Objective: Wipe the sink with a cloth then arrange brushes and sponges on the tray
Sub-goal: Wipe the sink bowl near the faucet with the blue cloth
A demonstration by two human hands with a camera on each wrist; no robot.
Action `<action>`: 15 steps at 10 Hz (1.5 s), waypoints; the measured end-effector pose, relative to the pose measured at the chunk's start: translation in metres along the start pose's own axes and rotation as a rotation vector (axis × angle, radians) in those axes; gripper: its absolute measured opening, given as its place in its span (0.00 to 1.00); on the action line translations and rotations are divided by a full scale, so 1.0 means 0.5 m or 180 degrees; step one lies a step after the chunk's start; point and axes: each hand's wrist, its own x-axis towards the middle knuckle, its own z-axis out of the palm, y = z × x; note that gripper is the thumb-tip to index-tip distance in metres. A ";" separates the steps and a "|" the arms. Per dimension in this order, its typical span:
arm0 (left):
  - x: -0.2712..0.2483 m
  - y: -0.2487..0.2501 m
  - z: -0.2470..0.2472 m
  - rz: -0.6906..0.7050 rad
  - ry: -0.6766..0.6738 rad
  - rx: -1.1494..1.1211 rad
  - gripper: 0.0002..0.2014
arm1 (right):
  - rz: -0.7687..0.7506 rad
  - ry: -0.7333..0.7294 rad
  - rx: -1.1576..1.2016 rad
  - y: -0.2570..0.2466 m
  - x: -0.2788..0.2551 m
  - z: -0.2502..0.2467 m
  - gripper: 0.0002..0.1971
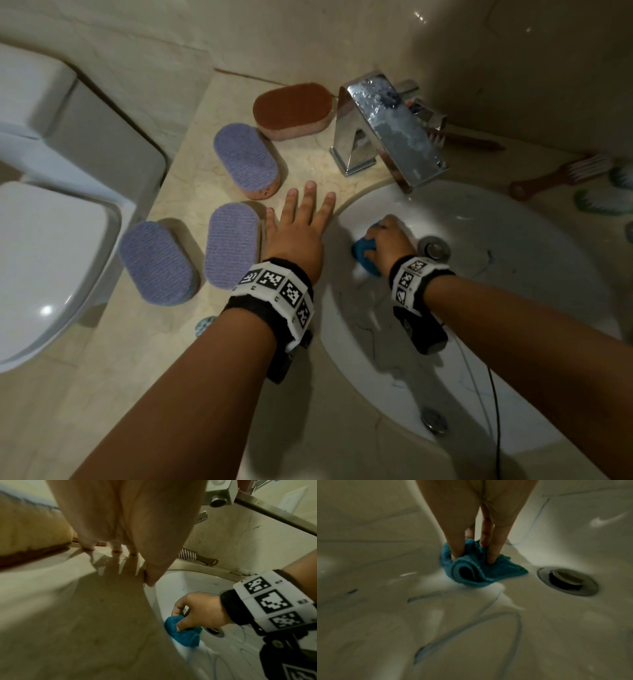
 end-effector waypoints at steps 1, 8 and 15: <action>-0.004 0.002 -0.002 -0.0072 -0.0017 0.0024 0.42 | -0.0029 0.0033 -0.0339 0.009 -0.004 0.000 0.16; -0.004 0.004 -0.007 0.0054 -0.0077 0.0134 0.41 | -0.0458 -0.0498 -0.0370 0.023 -0.052 0.008 0.17; -0.077 -0.011 -0.011 0.0124 -0.0381 -0.0012 0.35 | 0.0697 -0.0517 0.4301 -0.117 -0.124 -0.016 0.17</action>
